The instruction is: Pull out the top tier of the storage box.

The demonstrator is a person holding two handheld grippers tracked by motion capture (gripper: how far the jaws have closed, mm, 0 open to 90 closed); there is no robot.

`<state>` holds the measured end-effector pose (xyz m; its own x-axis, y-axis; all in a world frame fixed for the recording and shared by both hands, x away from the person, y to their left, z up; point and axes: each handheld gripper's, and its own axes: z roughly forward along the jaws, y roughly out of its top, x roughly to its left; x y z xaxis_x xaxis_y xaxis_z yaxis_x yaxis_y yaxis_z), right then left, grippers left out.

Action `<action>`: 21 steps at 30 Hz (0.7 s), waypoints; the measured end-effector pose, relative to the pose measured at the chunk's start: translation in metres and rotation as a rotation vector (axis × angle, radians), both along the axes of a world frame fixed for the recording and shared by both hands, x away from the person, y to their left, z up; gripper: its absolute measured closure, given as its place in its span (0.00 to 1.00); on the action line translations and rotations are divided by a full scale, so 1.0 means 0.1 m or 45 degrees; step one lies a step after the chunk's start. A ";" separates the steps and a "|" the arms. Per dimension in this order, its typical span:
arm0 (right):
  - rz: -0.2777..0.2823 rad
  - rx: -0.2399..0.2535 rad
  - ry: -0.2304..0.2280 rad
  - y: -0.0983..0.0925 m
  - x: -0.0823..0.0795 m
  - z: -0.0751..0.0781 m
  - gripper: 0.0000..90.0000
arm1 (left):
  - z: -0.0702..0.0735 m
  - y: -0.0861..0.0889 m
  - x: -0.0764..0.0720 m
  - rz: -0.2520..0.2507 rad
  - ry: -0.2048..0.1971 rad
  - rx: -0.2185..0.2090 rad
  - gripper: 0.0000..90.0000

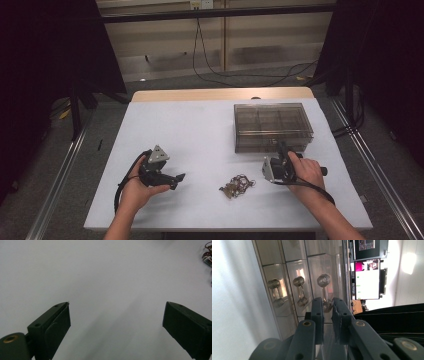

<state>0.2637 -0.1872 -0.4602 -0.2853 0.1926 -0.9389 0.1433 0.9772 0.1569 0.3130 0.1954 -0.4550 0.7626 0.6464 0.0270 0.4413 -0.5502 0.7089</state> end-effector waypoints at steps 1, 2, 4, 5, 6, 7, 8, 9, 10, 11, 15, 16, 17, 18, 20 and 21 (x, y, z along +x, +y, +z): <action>0.000 0.000 0.000 0.00 0.00 0.00 0.90 | 0.00 0.00 0.00 0.002 -0.001 0.000 0.09; -0.001 0.003 -0.001 0.00 -0.01 0.00 0.90 | 0.00 0.00 0.00 0.002 -0.001 0.001 0.09; 0.009 -0.002 -0.003 -0.01 -0.03 0.00 0.90 | 0.00 0.00 0.00 -0.002 0.001 0.000 0.09; 0.007 0.004 -0.002 -0.01 -0.04 0.00 0.90 | 0.00 0.00 0.00 -0.004 -0.006 0.013 0.09; 0.012 0.003 0.001 -0.01 -0.04 0.00 0.90 | 0.00 -0.01 0.00 -0.004 -0.002 0.010 0.09; 0.012 0.003 0.001 -0.01 -0.04 0.00 0.90 | 0.00 -0.01 0.00 -0.004 -0.002 0.010 0.09; 0.013 0.012 0.005 -0.01 -0.05 0.01 0.90 | -0.01 -0.01 0.00 -0.006 -0.001 0.007 0.09; 0.013 0.012 0.005 -0.01 -0.05 0.01 0.90 | -0.01 -0.01 0.00 -0.006 -0.001 0.007 0.09; 0.013 0.008 0.007 -0.01 -0.06 0.01 0.90 | -0.01 -0.02 0.00 -0.007 0.007 0.000 0.09; 0.015 0.008 0.008 -0.02 -0.07 0.01 0.90 | -0.01 -0.02 0.00 -0.011 0.007 0.000 0.09; 0.017 0.013 0.002 -0.02 -0.09 0.00 0.90 | -0.01 -0.03 0.00 -0.012 0.003 0.010 0.09; 0.010 0.020 0.000 -0.01 -0.10 0.00 0.90 | -0.01 -0.03 0.00 -0.012 0.001 0.009 0.09; 0.014 0.016 0.006 -0.02 -0.10 0.00 0.90 | -0.01 -0.03 0.00 -0.014 0.001 0.004 0.09; 0.039 -0.006 0.002 -0.02 -0.10 0.01 0.90 | -0.01 -0.03 0.00 -0.016 0.005 -0.002 0.09; 0.041 -0.001 0.001 -0.02 -0.11 0.01 0.90 | -0.01 -0.04 0.01 -0.014 0.003 0.001 0.09; 0.036 0.005 0.000 -0.02 -0.11 0.01 0.90 | -0.02 -0.04 0.01 -0.015 0.003 0.000 0.09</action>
<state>0.2524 -0.1892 -0.4591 -0.2910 0.1883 -0.9380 0.1160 0.9802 0.1608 0.3137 0.1914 -0.4566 0.7700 0.6375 0.0251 0.4368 -0.5555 0.7076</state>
